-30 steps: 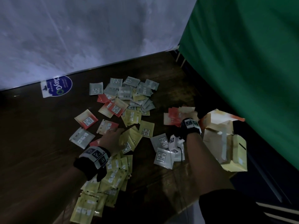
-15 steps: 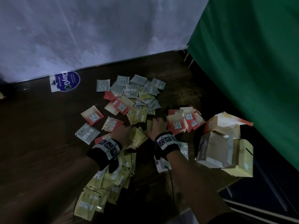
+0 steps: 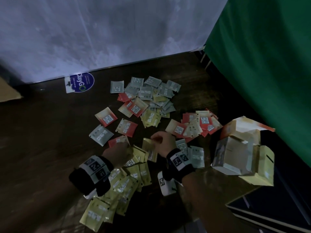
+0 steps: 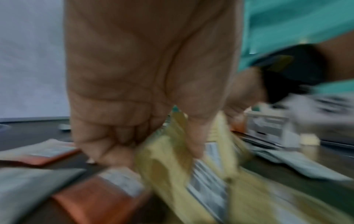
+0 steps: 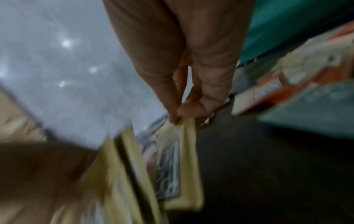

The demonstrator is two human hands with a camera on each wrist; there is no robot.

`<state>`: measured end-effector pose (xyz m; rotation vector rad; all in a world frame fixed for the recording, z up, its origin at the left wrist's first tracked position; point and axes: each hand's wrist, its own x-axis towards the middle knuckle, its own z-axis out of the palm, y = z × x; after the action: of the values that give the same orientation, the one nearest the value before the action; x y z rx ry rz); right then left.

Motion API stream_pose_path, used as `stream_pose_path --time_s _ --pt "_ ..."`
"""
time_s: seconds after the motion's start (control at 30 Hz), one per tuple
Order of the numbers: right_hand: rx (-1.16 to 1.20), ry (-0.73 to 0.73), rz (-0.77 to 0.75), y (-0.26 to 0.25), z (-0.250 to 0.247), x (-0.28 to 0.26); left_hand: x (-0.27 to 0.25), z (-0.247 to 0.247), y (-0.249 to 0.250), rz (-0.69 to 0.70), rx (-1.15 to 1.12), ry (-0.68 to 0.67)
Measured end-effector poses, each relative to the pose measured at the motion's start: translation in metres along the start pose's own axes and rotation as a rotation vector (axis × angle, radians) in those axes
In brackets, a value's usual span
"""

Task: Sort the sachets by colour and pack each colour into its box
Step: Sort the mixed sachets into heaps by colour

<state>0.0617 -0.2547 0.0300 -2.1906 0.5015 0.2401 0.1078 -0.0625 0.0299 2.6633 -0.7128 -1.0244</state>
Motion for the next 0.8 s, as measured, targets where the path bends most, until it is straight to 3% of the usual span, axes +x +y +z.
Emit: stream_pose_path --time_s 0.13,0.23,0.4,0.67,0.8 --pt "-0.289 -0.219 0.021 0.013 0.020 -0.016 0.013 -0.034 -0.018 -0.038 -0.045 -0.002" --pt "-0.445 -0.210 0.043 0.018 0.017 -0.024 0.036 -0.058 -0.026 0.022 0.137 0.024" --pt "-0.328 -0.270 0.026 0.022 0.011 -0.032 0.063 -0.070 -0.019 0.117 0.439 -0.145" --pt "-0.247 -0.208 0.016 0.024 0.007 -0.033 0.076 -0.080 -0.019 0.159 0.442 -0.075" --pt "-0.189 -0.191 0.001 0.024 0.003 -0.035 0.067 -0.070 -0.021 0.113 0.429 -0.088"
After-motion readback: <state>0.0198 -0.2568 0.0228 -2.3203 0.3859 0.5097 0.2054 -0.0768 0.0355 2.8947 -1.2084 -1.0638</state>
